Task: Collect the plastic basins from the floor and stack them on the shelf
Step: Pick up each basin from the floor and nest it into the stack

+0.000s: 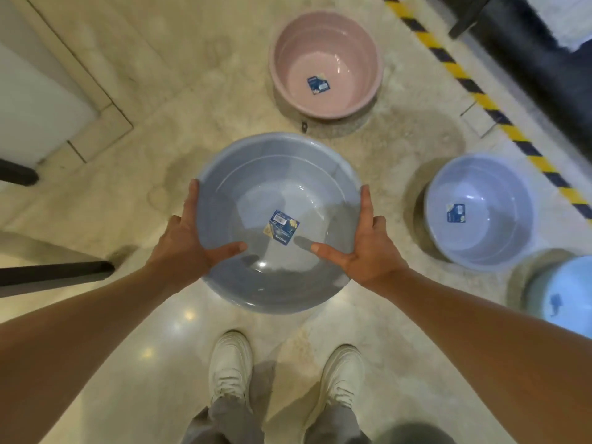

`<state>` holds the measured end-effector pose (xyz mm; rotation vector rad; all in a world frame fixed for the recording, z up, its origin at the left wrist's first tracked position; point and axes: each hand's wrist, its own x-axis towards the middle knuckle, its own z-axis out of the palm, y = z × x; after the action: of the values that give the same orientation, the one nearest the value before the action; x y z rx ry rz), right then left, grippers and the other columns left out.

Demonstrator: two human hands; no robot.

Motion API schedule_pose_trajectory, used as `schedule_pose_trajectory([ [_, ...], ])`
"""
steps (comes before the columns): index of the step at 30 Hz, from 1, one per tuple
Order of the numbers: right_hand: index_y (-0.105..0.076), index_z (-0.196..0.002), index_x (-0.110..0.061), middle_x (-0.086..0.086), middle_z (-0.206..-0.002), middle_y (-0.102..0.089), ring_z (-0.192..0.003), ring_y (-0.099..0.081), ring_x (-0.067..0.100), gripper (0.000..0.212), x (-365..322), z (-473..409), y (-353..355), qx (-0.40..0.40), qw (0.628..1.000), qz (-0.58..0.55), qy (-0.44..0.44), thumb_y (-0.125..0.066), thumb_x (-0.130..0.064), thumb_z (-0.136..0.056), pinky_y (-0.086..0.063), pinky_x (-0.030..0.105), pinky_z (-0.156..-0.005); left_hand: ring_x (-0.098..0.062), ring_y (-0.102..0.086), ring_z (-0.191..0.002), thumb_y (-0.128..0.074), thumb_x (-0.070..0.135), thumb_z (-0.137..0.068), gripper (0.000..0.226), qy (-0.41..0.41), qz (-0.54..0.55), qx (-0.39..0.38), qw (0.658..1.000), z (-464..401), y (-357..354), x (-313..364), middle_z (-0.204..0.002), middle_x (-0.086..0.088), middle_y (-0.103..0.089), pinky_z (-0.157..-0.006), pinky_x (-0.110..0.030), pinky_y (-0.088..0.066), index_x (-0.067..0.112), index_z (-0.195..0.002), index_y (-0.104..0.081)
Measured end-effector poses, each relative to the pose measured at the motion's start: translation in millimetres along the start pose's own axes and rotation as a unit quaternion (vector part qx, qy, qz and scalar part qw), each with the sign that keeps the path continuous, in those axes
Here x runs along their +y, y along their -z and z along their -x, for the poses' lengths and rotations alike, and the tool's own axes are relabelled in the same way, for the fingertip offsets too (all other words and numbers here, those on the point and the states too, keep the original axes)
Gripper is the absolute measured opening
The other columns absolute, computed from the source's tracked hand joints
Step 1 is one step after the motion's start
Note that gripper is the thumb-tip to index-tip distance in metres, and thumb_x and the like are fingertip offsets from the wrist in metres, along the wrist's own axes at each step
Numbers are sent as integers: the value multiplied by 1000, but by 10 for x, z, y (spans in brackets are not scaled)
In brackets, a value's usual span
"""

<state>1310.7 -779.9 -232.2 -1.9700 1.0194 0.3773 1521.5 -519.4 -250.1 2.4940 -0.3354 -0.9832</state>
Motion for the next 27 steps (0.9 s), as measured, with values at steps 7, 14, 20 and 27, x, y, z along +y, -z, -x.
schedule_pose_trajectory([
  [7, 26, -161, -49, 10, -154, -32, -143, -45, 34, 155, -1879, 1451, 1872, 20, 999, -30, -10, -59, -109, -46, -43, 40, -106, -25, -66, -123, -83, 96, -37, 152, -91, 97, -3, 991, 1178, 2220, 1669, -137, 3, -62, -101, -44, -56, 73, -161, 4],
  [14, 19, -165, -42, 15, -156, -36, -143, -48, 35, 144, -3591, 3019, 3478, 66, 997, -39, 14, -69, -92, -63, -43, 40, -114, -25, -66, -128, -93, 70, -55, 152, -183, 84, -15, 979, 2696, 4404, 3202, -142, -1, -67, -108, -39, -53, 39, -175, -6],
  [20, 17, -164, -47, 14, -159, -35, -147, -43, 33, 142, -4279, 3639, 4231, 91, 992, -65, 52, -74, -91, -65, -40, 42, -113, -26, -66, -124, -96, 63, -70, 137, -206, 77, 6, 976, 3246, 5208, 3811, -142, 0, -64, -106, -44, -55, 44, -174, -9],
  [27, 26, -159, -52, 21, -161, -32, -141, -51, 34, 154, -4451, 3266, 4745, 118, 991, -46, 39, -63, -107, -47, -42, 42, -114, -25, -63, -122, -95, 62, -71, 139, -218, 62, 27, 974, 2948, 5361, 4428, -144, 0, -62, -97, -38, -53, 40, -175, -5],
])
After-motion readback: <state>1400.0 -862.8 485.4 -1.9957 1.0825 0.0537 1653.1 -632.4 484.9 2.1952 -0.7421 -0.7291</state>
